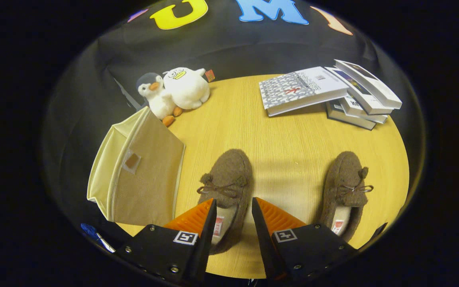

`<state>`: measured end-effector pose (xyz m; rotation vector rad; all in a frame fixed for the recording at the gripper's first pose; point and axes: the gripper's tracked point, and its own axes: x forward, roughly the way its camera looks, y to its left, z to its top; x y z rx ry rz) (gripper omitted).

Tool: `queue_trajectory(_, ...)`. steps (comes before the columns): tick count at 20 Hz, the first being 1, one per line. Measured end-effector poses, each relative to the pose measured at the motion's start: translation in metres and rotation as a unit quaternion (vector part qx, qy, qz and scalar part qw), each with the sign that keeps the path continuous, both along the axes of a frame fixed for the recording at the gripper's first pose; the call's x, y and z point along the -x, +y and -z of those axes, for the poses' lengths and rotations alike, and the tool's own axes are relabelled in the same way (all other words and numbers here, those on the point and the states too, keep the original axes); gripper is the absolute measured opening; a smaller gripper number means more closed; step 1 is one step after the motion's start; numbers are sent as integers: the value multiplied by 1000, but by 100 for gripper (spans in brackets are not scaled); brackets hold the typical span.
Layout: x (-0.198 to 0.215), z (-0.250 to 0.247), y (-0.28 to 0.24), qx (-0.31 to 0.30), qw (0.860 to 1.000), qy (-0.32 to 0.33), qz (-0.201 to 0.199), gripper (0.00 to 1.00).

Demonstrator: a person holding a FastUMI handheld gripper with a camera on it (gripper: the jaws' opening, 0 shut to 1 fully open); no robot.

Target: Open the storage box then place both shoes into the box .Put the left shoe in first, then the right shoe, with the right side of both shoes facing outward in a uniform manner.

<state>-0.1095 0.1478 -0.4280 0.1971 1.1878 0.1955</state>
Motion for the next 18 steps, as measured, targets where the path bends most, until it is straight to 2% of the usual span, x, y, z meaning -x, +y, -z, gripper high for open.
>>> queue_trajectory(5,11,35,-4,14,999,39,-7,55)
queue_trajectory(8,3,56,-4,17,998,60,15,55)
queue_trajectory(9,0,62,-2,15,997,67,21,51)
queue_trajectory(10,-1,67,-1,14,997,76,23,51)
queue_trajectory(11,0,68,7,-7,997,78,29,52)
queue_trajectory(13,-6,68,8,-6,997,77,26,17)
queue_trajectory(14,-5,65,2,6,997,71,23,15)
queue_trajectory(15,-7,60,3,5,998,67,18,1)
queue_trajectory(18,-4,32,12,-32,997,72,25,1)
